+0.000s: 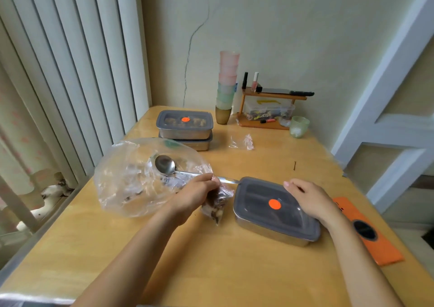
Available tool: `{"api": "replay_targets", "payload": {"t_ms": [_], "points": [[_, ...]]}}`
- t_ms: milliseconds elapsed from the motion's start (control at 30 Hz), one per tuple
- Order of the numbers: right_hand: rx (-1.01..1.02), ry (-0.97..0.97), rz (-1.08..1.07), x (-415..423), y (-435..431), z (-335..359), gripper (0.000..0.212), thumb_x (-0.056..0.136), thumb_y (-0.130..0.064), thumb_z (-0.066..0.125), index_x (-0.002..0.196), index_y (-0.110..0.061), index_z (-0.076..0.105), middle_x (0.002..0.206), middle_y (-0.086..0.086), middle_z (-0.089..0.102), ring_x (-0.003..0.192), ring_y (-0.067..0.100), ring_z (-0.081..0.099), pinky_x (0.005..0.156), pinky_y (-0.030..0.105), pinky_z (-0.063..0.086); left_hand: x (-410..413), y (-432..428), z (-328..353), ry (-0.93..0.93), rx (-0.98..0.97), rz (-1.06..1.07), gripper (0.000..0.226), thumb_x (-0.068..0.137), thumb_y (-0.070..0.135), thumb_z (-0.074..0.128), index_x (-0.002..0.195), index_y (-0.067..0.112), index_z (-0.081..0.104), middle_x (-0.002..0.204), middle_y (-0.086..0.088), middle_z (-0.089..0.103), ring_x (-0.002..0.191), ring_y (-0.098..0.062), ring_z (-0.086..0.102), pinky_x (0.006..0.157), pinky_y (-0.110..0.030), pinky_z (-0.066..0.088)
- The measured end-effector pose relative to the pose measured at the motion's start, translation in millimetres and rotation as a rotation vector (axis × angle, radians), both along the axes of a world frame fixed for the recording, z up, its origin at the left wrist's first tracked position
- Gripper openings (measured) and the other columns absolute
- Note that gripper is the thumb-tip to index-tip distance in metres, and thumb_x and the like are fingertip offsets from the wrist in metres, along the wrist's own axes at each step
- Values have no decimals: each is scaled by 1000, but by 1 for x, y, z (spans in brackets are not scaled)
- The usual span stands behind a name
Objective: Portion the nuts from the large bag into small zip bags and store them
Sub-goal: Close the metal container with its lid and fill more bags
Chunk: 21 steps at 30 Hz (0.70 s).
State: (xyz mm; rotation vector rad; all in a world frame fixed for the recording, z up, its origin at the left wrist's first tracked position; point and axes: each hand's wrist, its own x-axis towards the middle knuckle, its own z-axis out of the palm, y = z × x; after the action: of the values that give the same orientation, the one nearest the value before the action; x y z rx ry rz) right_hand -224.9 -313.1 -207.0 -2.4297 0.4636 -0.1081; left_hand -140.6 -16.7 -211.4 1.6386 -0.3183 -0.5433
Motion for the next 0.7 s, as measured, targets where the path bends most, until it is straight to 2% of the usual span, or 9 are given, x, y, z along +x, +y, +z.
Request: {"api": "replay_targets", "payload": {"t_ms": [67, 167, 267, 333, 400, 467, 533, 633, 700], "points": [[14, -15, 68, -5, -2, 0, 45, 107, -44, 49, 75, -14, 35, 66, -6, 31, 62, 14, 29, 61, 34, 23, 0, -4, 3, 21, -22, 2, 28, 83, 35, 58, 92, 9, 63, 95, -8, 63, 91, -22, 52, 87, -38, 37], [57, -35, 173, -10, 11, 1, 44, 107, -41, 52, 71, -19, 36, 64, -11, 30, 61, 10, 29, 57, 27, 26, 2, -6, 6, 2, 22, -17, 16, 99, 26, 56, 84, 20, 59, 93, -5, 66, 87, -20, 54, 83, -35, 40], [88, -59, 244, -7, 38, -6, 43, 105, -41, 56, 74, -14, 44, 65, -10, 34, 63, 10, 31, 58, 27, 28, 2, -6, 11, -104, 95, 47, 27, 102, 15, 50, 76, 20, 54, 78, -1, 58, 75, -15, 49, 66, -23, 37], [68, -131, 226, 2, 57, -14, 42, 102, -40, 61, 74, -11, 51, 62, -10, 36, 62, 9, 32, 60, 28, 28, 0, -2, 17, -190, 139, 126, 27, 100, 11, 45, 74, 14, 54, 68, 3, 60, 69, -15, 52, 60, -24, 39], [40, -196, 214, 11, 74, -21, 39, 99, -41, 66, 71, -14, 59, 65, -10, 45, 64, 8, 40, 64, 26, 34, -1, 6, 21, -310, 224, 162, 29, 97, 14, 43, 72, 6, 55, 65, 0, 70, 64, -18, 60, 64, -32, 49], [29, -217, 231, 19, 88, -22, 35, 97, -42, 69, 68, -22, 63, 73, -9, 53, 73, 7, 50, 70, 23, 39, -3, 14, 23, -448, 359, 176, 33, 95, 19, 47, 69, 0, 55, 66, -8, 70, 64, -24, 64, 65, -39, 53], [-18, -228, 228, 26, 97, -21, 33, 96, -42, 70, 69, -24, 67, 78, -6, 54, 81, 12, 54, 74, 27, 41, -5, 20, 22, -582, 441, 274, 35, 93, 22, 50, 66, -2, 52, 62, -14, 63, 55, -25, 57, 56, -40, 50], [-133, -272, 124, 30, 107, -20, 35, 99, -44, 66, 78, -16, 70, 87, -1, 51, 91, 21, 55, 77, 32, 42, -6, 30, 24, -735, 337, 526, 37, 91, 20, 51, 62, -1, 45, 54, -18, 50, 47, -22, 42, 45, -36, 36], [-312, -237, -27, 27, 116, -18, 38, 102, -50, 54, 95, -14, 67, 103, 5, 56, 107, 27, 55, 84, 36, 47, -8, 33, 29, -718, 290, 472, 39, 96, 22, 53, 64, 0, 47, 56, -18, 54, 49, -28, 50, 47, -35, 38]]}}
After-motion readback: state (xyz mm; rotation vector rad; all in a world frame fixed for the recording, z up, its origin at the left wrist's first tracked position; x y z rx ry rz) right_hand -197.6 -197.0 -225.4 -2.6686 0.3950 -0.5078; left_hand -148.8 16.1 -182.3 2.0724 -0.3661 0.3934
